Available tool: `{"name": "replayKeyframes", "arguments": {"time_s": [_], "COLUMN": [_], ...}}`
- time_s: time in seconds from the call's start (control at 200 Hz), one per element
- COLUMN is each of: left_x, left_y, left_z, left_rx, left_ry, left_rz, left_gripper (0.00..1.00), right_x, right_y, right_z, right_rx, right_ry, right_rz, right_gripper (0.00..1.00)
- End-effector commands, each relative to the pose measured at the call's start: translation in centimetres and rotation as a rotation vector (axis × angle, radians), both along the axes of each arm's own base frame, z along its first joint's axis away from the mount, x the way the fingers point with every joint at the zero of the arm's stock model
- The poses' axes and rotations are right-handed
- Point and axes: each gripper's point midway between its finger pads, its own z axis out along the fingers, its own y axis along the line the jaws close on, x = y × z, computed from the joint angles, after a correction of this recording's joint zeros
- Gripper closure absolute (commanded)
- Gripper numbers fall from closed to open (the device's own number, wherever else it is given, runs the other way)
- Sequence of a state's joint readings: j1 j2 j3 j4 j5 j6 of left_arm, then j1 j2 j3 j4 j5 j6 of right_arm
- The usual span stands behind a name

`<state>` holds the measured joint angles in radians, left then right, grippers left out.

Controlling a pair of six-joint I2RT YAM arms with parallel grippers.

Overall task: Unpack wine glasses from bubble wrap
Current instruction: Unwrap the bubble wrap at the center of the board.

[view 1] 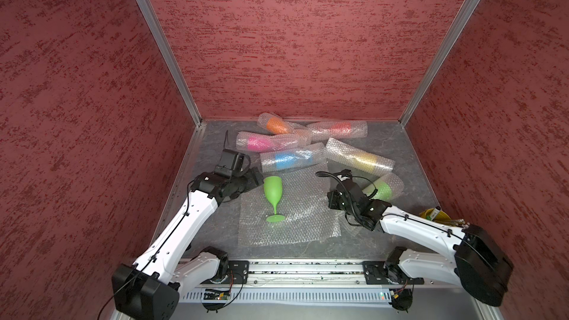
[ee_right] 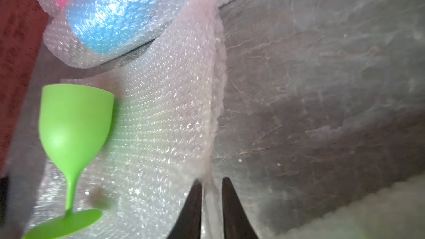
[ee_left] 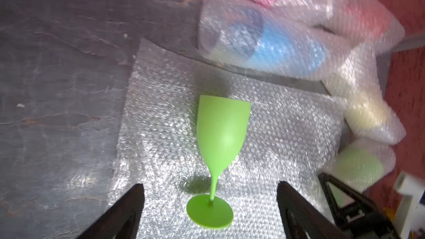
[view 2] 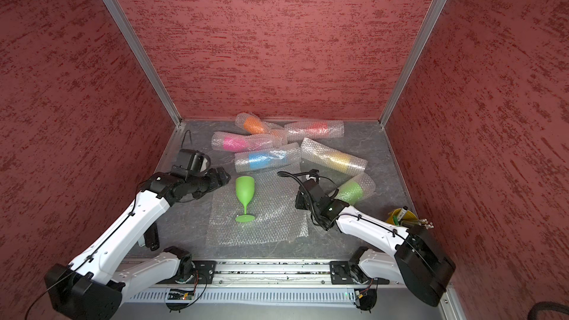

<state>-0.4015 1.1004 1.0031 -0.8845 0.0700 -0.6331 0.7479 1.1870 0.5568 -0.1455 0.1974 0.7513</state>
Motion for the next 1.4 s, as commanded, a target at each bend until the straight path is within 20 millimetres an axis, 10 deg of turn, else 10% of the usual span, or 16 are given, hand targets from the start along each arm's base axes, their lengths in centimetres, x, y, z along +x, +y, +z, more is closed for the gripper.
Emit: {"name": "replayKeyframes", "arguments": {"time_s": [0.0, 0.105, 0.195, 0.421, 0.887, 1.232, 1.393], "left_x": [-1.6, -1.9, -1.5, -0.8, 0.0, 0.2, 0.6], "left_y": [-1.1, 0.1, 1.2, 2.1, 1.7, 1.9, 2.3], "left_z": [-3.1, -4.6, -4.9, -9.5, -13.9, -13.5, -10.0], "left_rx": [0.106, 0.118, 0.068, -0.098, -0.1, -0.085, -0.038], "left_ry": [0.104, 0.12, 0.116, 0.252, 0.409, 0.39, 0.293], "left_rz": [-0.072, -0.003, 0.053, 0.139, 0.206, 0.206, 0.171], "left_gripper": [0.09, 0.08, 0.08, 0.1, 0.06, 0.07, 0.07], "right_x": [1.0, 1.9, 2.7, 3.0, 2.4, 1.9, 2.4], "right_y": [-3.0, -2.6, 0.6, 5.8, 1.7, -0.6, 0.6], "right_z": [1.8, 4.2, 4.9, -0.6, -8.8, -7.8, -4.8], "right_rx": [-0.041, -0.053, -0.028, 0.058, -0.127, -0.13, -0.077], "right_ry": [-0.094, -0.17, -0.162, 0.01, 0.179, 0.16, 0.096], "right_rz": [-0.145, -0.118, 0.008, 0.143, -0.035, -0.099, -0.038], "right_gripper": [0.56, 0.44, 0.59, 0.89, 0.95, 0.94, 0.67]}}
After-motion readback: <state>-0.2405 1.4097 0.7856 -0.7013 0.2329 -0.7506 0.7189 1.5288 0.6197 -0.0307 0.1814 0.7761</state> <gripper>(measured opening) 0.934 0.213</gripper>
